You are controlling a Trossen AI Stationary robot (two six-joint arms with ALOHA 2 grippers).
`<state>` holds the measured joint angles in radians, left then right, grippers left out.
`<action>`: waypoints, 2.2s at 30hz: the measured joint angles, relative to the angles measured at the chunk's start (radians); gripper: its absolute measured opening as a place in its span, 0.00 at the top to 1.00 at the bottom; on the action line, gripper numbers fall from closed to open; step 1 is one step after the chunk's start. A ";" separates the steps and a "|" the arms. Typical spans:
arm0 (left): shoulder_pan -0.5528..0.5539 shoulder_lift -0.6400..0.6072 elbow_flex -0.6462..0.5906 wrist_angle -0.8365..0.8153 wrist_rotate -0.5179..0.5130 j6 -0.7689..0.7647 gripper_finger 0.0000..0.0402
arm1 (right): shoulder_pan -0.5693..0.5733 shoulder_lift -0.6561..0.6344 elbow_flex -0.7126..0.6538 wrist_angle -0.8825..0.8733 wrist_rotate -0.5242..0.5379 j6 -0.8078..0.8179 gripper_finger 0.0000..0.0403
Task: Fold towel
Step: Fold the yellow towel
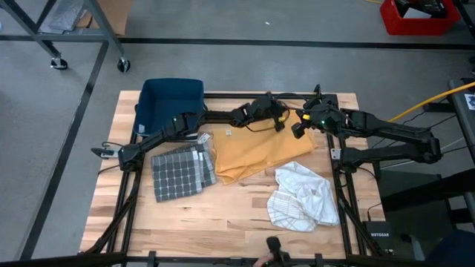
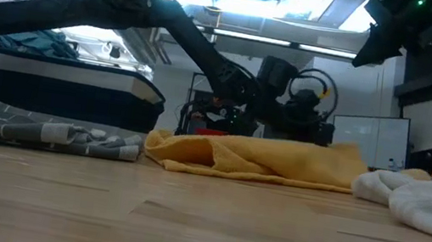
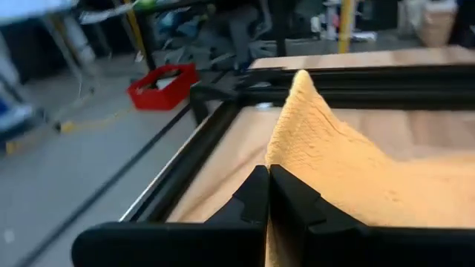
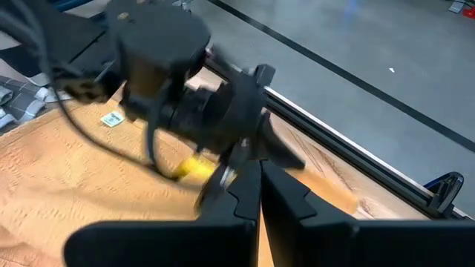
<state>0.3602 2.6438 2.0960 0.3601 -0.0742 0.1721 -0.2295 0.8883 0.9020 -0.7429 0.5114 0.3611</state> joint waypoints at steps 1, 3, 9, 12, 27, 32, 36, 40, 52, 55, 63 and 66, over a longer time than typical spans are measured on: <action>0.010 0.000 0.000 -0.001 -0.001 -0.039 1.00 | 0.000 0.000 0.000 0.000 0.000 0.000 0.97; 0.025 0.000 0.000 -0.001 -0.001 -0.116 1.00 | 0.000 0.000 0.000 0.000 0.000 0.000 0.97; 0.043 0.000 0.000 -0.002 0.027 -0.209 1.00 | 0.000 0.000 0.000 0.000 0.000 0.000 0.97; 0.040 0.000 0.000 -0.001 0.087 -0.186 1.00 | 0.000 0.000 0.000 0.000 0.003 0.005 0.97; 0.017 -0.049 -0.001 -0.019 0.142 -0.225 0.64 | 0.000 0.062 0.002 -0.072 -0.114 0.241 0.71; 0.027 -0.125 0.000 -0.141 0.142 -0.225 0.60 | 0.000 0.156 0.001 -0.126 -0.197 0.285 0.67; 0.037 -0.207 0.000 -0.427 0.142 -0.178 0.63 | 0.000 0.246 0.001 -0.148 -0.208 0.289 0.68; 0.043 -0.286 0.000 -0.788 0.141 -0.026 0.68 | 0.000 0.321 0.001 -0.211 -0.209 0.288 0.72; 0.017 -0.301 -0.085 -1.239 0.142 0.108 0.85 | 0.000 0.476 0.001 -0.255 -0.210 0.288 0.87; 0.012 -0.301 -0.113 -1.252 0.142 0.101 0.89 | 0.000 0.515 0.001 -0.256 -0.230 0.288 0.91; 0.008 -0.302 -0.157 -1.266 0.074 0.116 0.98 | 0.000 0.627 0.001 -0.322 -0.257 0.288 0.99; 0.008 -0.303 -0.157 -1.302 0.015 0.124 0.99 | 0.000 0.658 0.001 -0.357 -0.251 0.288 0.97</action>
<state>0.3684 2.3409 1.9388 -0.9416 -0.0589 0.2963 -0.2295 1.5467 0.9028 -1.1003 0.2600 0.6495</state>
